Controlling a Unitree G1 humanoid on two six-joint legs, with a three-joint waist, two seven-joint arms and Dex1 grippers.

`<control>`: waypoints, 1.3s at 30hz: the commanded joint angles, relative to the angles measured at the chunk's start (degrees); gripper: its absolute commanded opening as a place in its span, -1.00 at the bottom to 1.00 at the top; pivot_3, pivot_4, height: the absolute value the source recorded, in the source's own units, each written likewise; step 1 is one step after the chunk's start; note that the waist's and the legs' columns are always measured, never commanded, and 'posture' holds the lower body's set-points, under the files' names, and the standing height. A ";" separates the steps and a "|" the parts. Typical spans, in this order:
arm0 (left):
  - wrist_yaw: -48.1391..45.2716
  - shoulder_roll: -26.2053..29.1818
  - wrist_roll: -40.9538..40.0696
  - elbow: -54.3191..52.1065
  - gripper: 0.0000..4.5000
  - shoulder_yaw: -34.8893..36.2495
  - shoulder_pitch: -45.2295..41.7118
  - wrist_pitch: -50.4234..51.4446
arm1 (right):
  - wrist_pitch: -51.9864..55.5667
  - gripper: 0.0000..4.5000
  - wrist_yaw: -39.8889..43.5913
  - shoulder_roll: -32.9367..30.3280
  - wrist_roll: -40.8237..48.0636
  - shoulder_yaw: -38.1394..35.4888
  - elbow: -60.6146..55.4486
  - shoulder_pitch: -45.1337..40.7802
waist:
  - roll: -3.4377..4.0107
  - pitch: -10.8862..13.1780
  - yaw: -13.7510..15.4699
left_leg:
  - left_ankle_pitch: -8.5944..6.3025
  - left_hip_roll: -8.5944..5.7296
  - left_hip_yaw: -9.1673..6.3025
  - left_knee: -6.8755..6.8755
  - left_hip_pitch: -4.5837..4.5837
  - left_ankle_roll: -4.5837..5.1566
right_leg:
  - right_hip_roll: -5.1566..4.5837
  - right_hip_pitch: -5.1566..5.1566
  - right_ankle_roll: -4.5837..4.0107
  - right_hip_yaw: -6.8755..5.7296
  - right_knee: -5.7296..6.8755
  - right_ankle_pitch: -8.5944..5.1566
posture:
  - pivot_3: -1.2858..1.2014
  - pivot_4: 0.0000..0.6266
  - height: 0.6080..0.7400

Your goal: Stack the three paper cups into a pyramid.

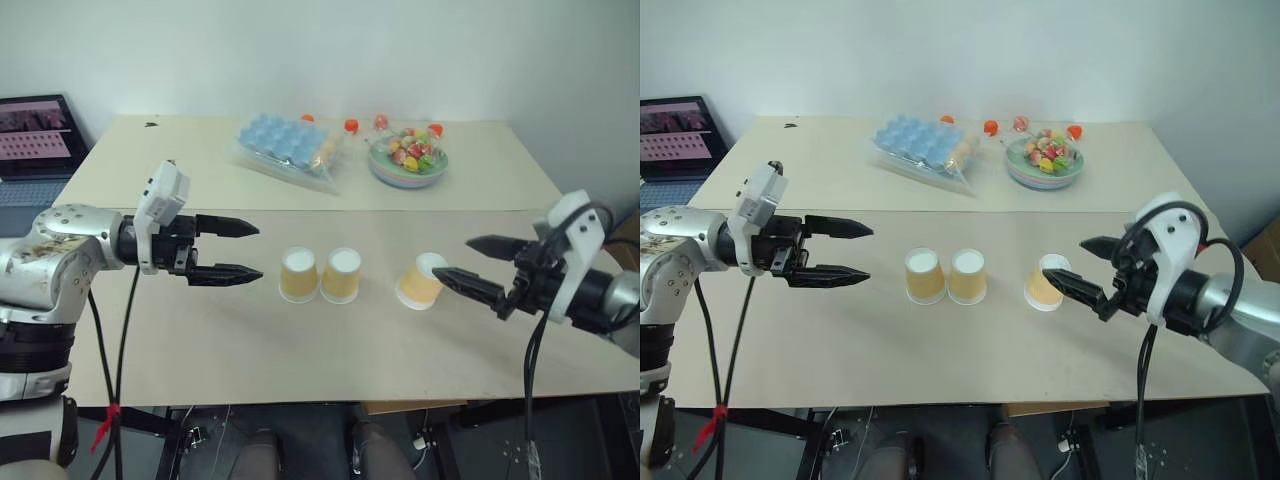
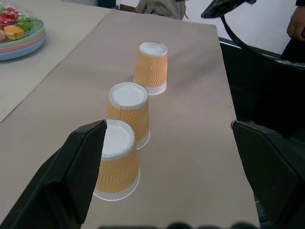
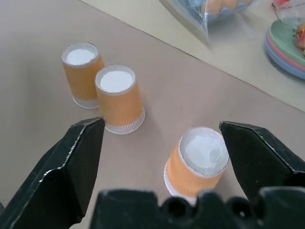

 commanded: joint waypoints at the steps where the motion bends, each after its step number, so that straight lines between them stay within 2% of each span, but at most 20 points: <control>1: 4.69 -1.85 -2.96 -4.73 0.98 2.69 -0.89 1.38 | -5.13 1.00 0.96 4.07 -5.01 -3.51 0.50 5.65 | -0.01 -0.01 0.12 | 0.00 0.02 -0.01 0.01 0.00 0.00 | 0.01 0.01 0.01 -0.02 0.00 0.00 | 0.03 -0.52 1.00; 4: 9.36 -4.14 -3.40 -5.44 0.98 3.03 -3.07 2.24 | -10.24 1.00 1.96 8.06 -10.93 -2.80 2.84 10.81 | -0.03 -0.02 0.19 | -0.01 0.01 -0.02 0.03 -0.07 0.00 | 0.01 0.01 0.02 -0.02 -0.05 0.00 | 0.03 -0.52 1.00; 8: 12.96 -6.58 -3.05 -5.15 0.98 2.25 -5.05 1.52 | -15.76 1.00 3.44 12.04 -15.79 -0.59 6.06 11.67 | -0.02 -0.03 -0.47 | -0.01 -0.01 0.04 0.05 0.04 0.00 | 0.01 0.03 0.03 0.07 0.03 0.03 | 0.03 -0.52 1.00; 19: 14.65 -9.20 -4.32 -4.45 0.98 0.36 -8.88 3.35 | -23.28 1.00 6.69 17.59 -24.34 8.72 16.55 1.38 | 0.04 -0.04 -1.65 | 0.00 0.02 0.03 0.04 0.15 0.00 | 0.11 0.03 0.00 0.12 0.20 0.01 | 0.03 -0.52 1.00; 39: 15.34 -7.69 -4.68 -5.60 0.98 1.03 -8.30 4.52 | -25.54 1.00 9.61 22.40 -30.17 16.37 24.82 -8.85 | 0.04 -0.04 -1.68 | 0.00 0.00 0.03 0.05 0.12 0.00 | 0.10 0.01 0.00 0.14 0.22 0.02 | 0.03 -0.52 1.00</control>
